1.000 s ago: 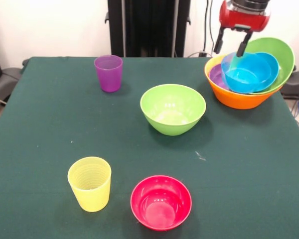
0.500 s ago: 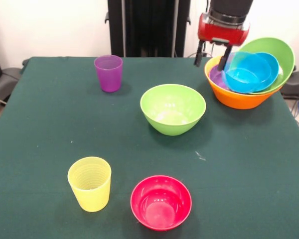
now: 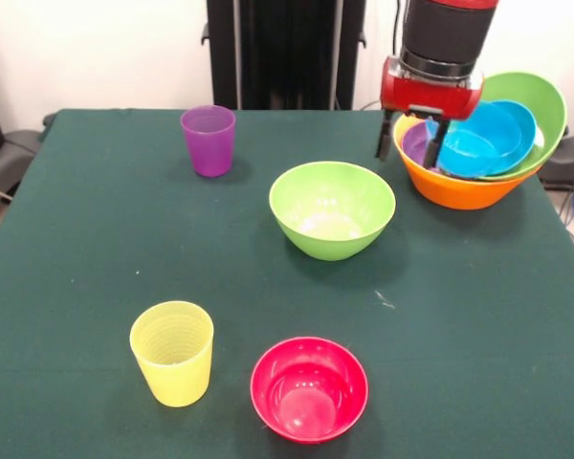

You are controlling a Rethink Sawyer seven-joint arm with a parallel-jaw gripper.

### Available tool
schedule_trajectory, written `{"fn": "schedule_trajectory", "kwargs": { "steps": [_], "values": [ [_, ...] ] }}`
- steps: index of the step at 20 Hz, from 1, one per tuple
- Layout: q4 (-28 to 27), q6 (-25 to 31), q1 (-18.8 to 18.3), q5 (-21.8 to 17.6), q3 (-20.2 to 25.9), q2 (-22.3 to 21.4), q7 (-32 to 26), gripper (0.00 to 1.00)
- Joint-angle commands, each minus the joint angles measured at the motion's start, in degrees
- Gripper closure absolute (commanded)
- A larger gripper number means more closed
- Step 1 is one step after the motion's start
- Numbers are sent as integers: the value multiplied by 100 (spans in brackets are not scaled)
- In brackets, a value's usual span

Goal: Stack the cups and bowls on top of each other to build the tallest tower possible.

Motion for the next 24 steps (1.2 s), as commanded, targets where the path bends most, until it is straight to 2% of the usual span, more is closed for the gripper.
{"fn": "schedule_trajectory", "kwargs": {
  "steps": [1,6,11,24],
  "values": [
    [-451,79,-14,-238,626,249,-398,0],
    [-525,-33,-77,-331,668,396,-452,0],
    [-535,-400,-109,-442,666,617,-382,0],
    [-487,-575,-20,-475,581,645,-277,0]
  ]
}}
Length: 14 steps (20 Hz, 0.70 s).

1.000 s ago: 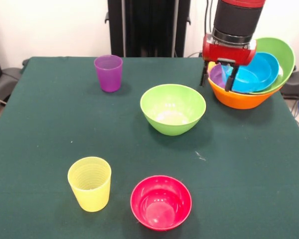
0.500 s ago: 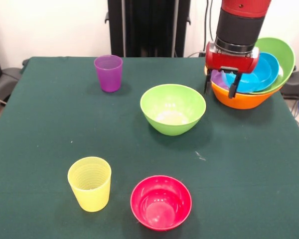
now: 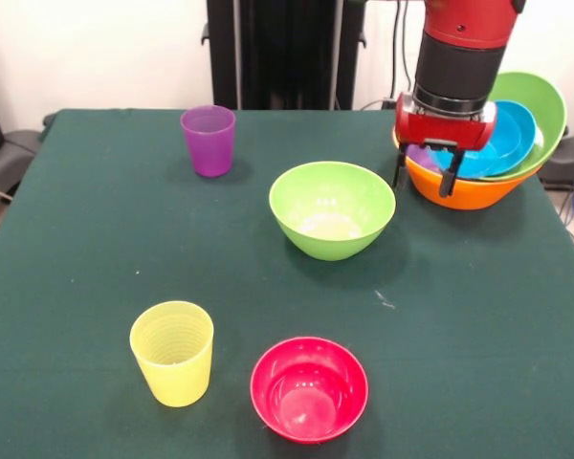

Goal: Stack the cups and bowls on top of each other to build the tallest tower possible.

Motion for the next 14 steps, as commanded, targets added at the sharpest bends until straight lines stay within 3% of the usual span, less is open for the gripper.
{"fn": "schedule_trajectory", "kwargs": {
  "steps": [1,14],
  "values": [
    [-228,-361,-10,-476,410,180,-285,0],
    [76,-373,-165,-562,517,-74,-403,0]
  ]
}}
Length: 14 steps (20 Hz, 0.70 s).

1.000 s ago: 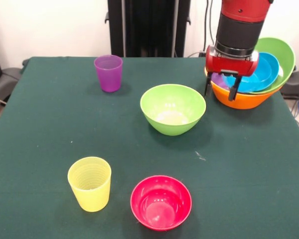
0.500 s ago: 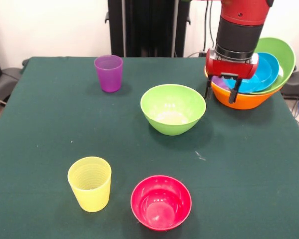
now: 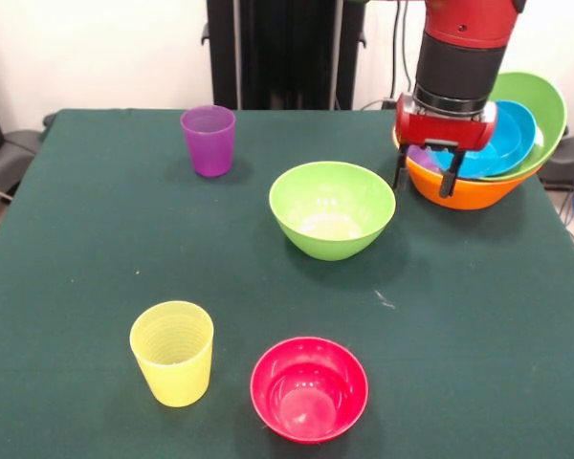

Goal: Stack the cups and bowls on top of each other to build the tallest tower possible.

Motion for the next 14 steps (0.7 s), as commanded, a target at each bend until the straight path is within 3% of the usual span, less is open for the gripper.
{"fn": "schedule_trajectory", "kwargs": {
  "steps": [1,14],
  "values": [
    [69,-291,-191,-461,512,-95,-449,0],
    [-164,-61,-568,-564,790,2,-857,0]
  ]
}}
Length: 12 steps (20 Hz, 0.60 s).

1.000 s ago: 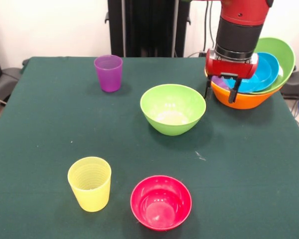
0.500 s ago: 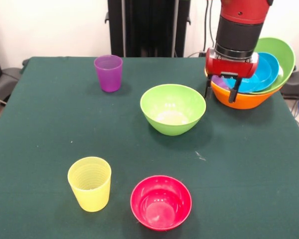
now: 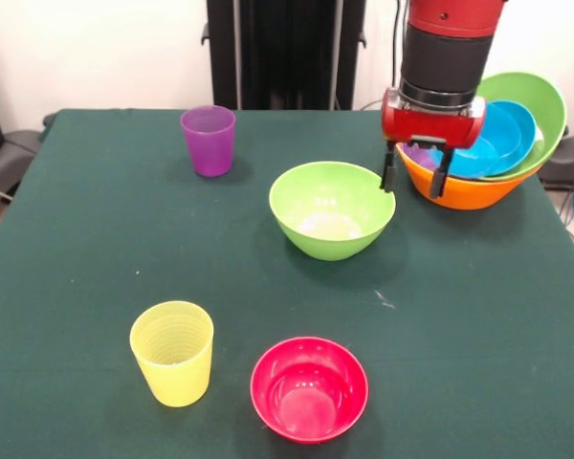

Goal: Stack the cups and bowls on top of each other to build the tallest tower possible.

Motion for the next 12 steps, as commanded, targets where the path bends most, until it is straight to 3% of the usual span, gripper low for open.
{"fn": "schedule_trajectory", "kwargs": {
  "steps": [1,12],
  "values": [
    [-142,-75,-267,-587,658,168,-883,0],
    [-533,-163,-414,-996,754,588,-864,0]
  ]
}}
